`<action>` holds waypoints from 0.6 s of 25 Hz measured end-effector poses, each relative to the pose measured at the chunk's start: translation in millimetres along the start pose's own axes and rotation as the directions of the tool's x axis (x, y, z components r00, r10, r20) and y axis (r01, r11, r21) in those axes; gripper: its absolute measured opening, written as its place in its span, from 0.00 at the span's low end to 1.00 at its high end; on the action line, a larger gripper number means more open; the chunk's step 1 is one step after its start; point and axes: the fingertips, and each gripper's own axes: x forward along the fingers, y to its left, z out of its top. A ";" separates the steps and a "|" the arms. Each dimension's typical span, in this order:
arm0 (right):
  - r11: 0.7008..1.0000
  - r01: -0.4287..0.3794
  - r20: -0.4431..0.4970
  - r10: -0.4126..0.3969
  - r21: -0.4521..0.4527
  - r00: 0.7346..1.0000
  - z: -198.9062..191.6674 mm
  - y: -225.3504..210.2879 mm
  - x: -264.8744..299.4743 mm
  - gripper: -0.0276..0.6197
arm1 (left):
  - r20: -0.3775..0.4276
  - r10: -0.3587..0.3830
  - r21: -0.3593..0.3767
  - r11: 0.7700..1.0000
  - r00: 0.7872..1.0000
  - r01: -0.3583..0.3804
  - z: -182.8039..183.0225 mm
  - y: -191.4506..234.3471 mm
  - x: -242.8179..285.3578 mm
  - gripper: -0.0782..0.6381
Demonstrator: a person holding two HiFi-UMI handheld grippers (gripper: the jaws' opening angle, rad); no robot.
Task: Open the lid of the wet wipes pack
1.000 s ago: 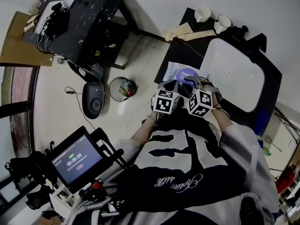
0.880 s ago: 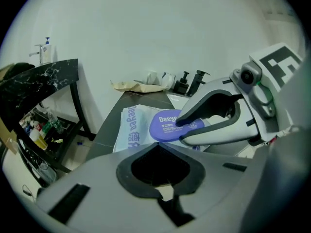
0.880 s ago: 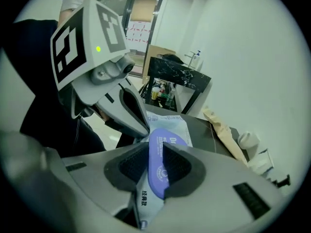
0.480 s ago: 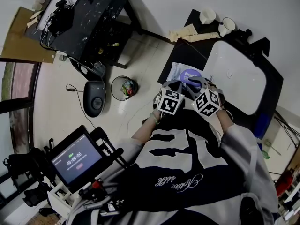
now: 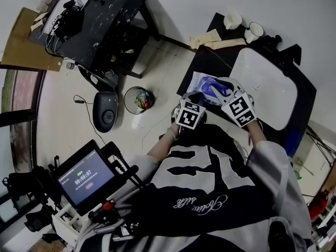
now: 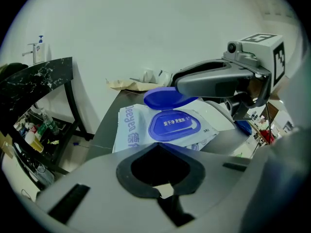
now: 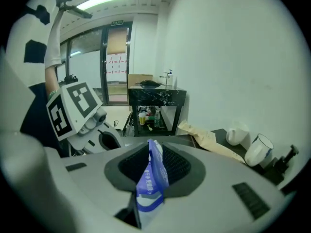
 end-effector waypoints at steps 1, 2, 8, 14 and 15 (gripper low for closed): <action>1.000 0.010 0.013 -0.010 0.019 1.000 2.0 -5.9 -0.7 0.18 | 0.003 -0.005 -0.002 1.000 1.000 0.005 0.7 0.2 0.3 0.11; 0.999 0.019 0.025 -0.020 0.038 0.999 3.7 -11.9 -1.0 0.18 | 0.008 -0.009 -0.003 1.000 1.000 0.009 1.5 0.7 0.7 0.11; 0.987 0.088 0.046 -0.095 0.135 0.994 7.4 -57.8 7.1 0.18 | 0.006 -0.024 -0.019 1.000 1.000 0.024 0.8 1.5 1.0 0.11; 0.960 0.117 -0.006 -0.120 0.256 0.993 -11.9 -97.2 27.0 0.18 | 0.004 -0.030 -0.034 0.999 1.000 0.030 1.2 1.9 0.7 0.11; 0.954 0.121 -0.018 -0.121 0.275 0.992 -16.3 -101.3 30.2 0.18 | 0.004 -0.030 -0.035 0.999 1.000 0.030 1.2 2.2 0.3 0.11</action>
